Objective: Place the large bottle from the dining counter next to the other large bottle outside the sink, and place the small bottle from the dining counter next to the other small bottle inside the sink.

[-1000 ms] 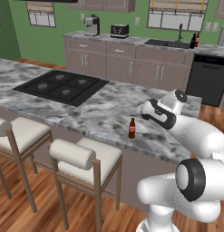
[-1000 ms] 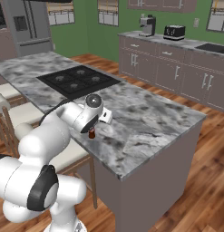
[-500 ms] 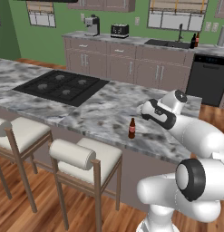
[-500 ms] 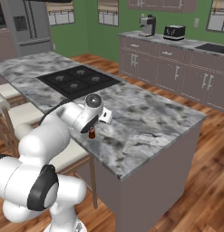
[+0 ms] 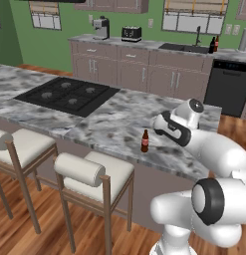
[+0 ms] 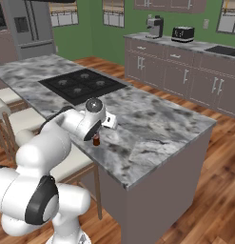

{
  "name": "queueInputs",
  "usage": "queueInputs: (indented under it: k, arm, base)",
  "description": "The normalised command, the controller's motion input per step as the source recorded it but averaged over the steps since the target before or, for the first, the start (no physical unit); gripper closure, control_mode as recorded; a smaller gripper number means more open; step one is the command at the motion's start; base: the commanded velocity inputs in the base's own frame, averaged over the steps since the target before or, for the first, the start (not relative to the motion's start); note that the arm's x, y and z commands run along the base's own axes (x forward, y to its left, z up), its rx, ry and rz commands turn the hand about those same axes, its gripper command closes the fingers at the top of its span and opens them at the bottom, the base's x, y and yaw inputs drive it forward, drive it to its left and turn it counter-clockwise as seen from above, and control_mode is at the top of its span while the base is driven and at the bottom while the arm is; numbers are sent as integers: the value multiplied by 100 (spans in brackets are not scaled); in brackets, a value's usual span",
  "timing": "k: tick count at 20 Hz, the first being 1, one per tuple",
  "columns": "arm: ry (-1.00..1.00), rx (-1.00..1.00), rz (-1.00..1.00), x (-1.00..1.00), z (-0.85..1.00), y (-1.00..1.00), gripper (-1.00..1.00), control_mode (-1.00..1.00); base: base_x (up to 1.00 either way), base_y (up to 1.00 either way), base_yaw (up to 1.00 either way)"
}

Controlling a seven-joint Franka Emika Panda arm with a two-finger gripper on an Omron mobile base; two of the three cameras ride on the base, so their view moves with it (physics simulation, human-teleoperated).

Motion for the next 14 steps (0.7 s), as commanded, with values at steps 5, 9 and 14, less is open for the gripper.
queueInputs:
  k: [5,9,14]
  arm:
    - [-1,-8,0,-3,-5,11,-100,-100]
    - [0,0,0,0,-12,13,-100,-100]
    - [0,0,0,0,-17,9,-100,-100]
  base:
    - [0,0,0]
    - [0,0,0]
    - [0,0,0]
